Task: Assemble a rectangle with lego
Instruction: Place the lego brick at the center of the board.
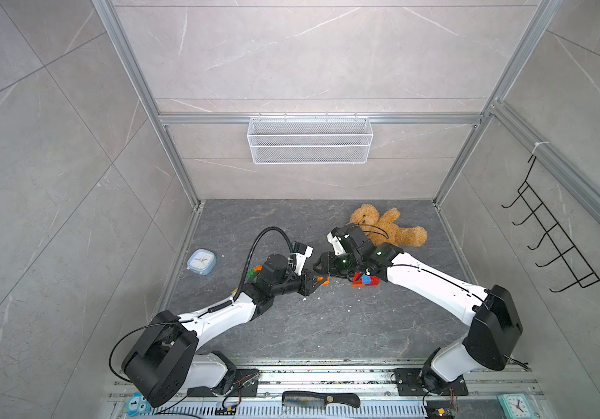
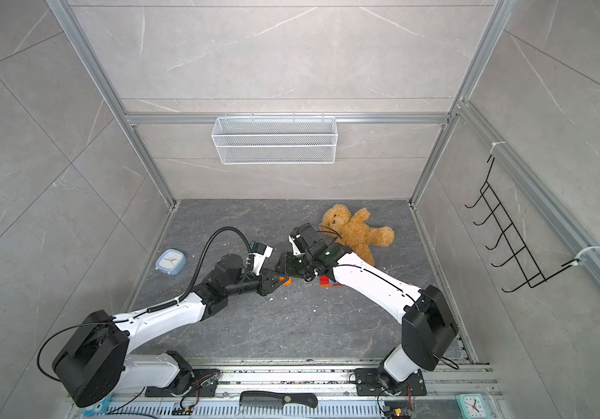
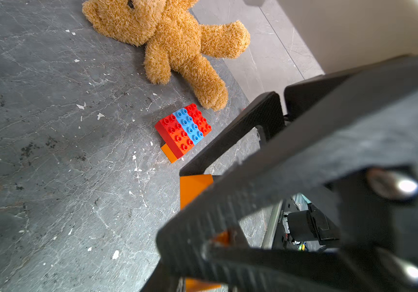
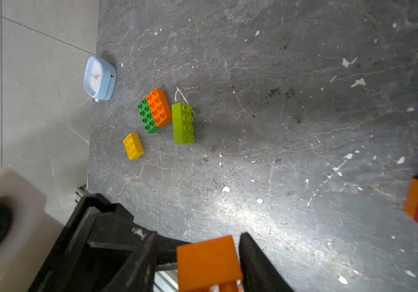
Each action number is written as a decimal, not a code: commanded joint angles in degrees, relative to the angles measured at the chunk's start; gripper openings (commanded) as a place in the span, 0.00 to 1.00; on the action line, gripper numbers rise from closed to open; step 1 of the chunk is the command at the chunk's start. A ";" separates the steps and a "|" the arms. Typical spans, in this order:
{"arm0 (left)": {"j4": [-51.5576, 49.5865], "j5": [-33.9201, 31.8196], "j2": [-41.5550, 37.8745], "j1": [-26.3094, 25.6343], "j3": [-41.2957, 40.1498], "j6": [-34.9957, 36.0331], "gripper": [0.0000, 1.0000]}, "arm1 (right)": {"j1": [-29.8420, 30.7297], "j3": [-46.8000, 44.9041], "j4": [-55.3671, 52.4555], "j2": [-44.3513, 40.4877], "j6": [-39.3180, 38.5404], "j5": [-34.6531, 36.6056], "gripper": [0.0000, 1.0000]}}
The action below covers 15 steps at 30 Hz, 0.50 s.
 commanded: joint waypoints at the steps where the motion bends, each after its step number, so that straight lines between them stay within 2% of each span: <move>1: 4.85 -0.26 -0.07 -0.05 0.41 0.04 0.00 | 1.10 -0.34 0.61 1.27 0.06 -0.46 0.47; 3: 4.32 -1.15 -0.20 -0.06 0.47 -0.25 0.01 | 1.13 -0.34 1.03 1.86 0.03 -0.40 0.44; 4: 3.56 -1.69 -0.31 -0.05 0.53 -0.27 0.06 | 1.05 -0.20 1.09 2.07 -0.05 -0.09 0.43; 5: 2.58 -2.49 -0.61 -0.07 0.58 -0.38 0.11 | 0.95 0.03 0.96 2.34 -0.24 0.32 0.43; 7: -1.67 -4.50 -1.76 0.12 1.08 0.06 0.28 | 0.22 0.72 0.37 3.08 -0.99 1.95 0.42; 10: -7.90 -8.16 -5.47 0.70 0.45 1.53 0.45 | -1.64 2.52 -2.40 5.20 -3.03 3.95 0.40; 13: -10.17 -9.94 -9.83 2.67 -2.58 1.68 0.55 | -1.86 6.02 -7.53 9.49 -6.35 5.80 0.37; 15: -10.62 -10.48 -11.74 4.40 -4.30 0.78 0.58 | -1.50 6.89 -8.21 12.48 -6.57 5.34 0.36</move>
